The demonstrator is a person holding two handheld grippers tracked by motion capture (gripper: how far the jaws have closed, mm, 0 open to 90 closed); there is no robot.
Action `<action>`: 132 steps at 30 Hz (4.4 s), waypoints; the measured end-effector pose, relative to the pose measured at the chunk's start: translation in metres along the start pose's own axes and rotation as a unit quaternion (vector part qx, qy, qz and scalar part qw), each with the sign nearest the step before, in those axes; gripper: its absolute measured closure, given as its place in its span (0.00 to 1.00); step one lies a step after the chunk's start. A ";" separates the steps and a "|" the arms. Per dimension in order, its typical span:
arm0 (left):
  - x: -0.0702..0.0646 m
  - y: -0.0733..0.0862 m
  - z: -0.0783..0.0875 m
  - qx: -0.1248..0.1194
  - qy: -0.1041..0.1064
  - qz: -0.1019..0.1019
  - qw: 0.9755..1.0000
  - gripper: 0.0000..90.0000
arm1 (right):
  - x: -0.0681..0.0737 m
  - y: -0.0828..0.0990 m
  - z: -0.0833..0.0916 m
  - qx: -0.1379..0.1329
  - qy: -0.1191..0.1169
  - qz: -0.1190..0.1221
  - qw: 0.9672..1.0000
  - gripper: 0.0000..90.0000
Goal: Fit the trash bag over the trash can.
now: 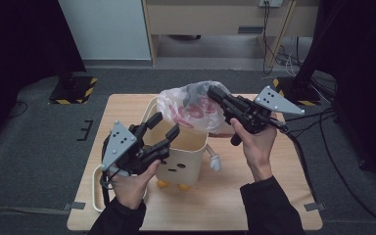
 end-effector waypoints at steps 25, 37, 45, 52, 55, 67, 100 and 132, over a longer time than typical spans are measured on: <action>-0.042 0.013 -0.053 0.053 0.005 -0.003 0.999 0.51 | 0.011 -0.002 0.005 -0.003 -0.024 -0.003 1.000 1.00; -0.044 0.011 -0.063 0.064 -0.004 -0.009 0.998 0.69 | 0.018 0.000 0.005 0.002 -0.048 -0.008 0.999 1.00; -0.043 0.012 -0.064 0.079 -0.004 -0.016 0.997 0.90 | 0.021 0.003 0.004 0.011 -0.060 -0.010 0.998 1.00; -0.047 0.006 -0.061 0.053 -0.005 -0.011 0.999 0.60 | 0.022 0.005 0.004 0.018 -0.062 -0.016 0.998 1.00; -0.051 0.007 -0.062 0.052 0.003 -0.012 0.999 0.50 | 0.022 0.005 0.004 0.018 -0.063 -0.019 0.998 1.00; -0.051 0.008 -0.071 0.053 -0.008 -0.017 0.998 0.58 | 0.026 0.008 0.002 0.025 -0.077 -0.033 0.996 1.00; 0.015 -0.006 -0.025 0.085 -0.008 -0.009 0.996 1.00 | 0.014 0.005 0.014 0.064 -0.057 -0.006 0.996 0.75; 0.023 0.022 0.015 0.112 0.037 -0.032 0.993 0.64 | 0.024 0.043 -0.001 0.131 -0.059 0.022 0.989 0.97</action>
Point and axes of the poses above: each handheld gripper's, and its own axes: z roughly backward along the jaws, y roughly out of its underside, x roughly to its left, the point moved 7 cm from there along -z, roughly forward along the jaws, and after that the axes turned 8 degrees about -y, right-handed, at the moved point
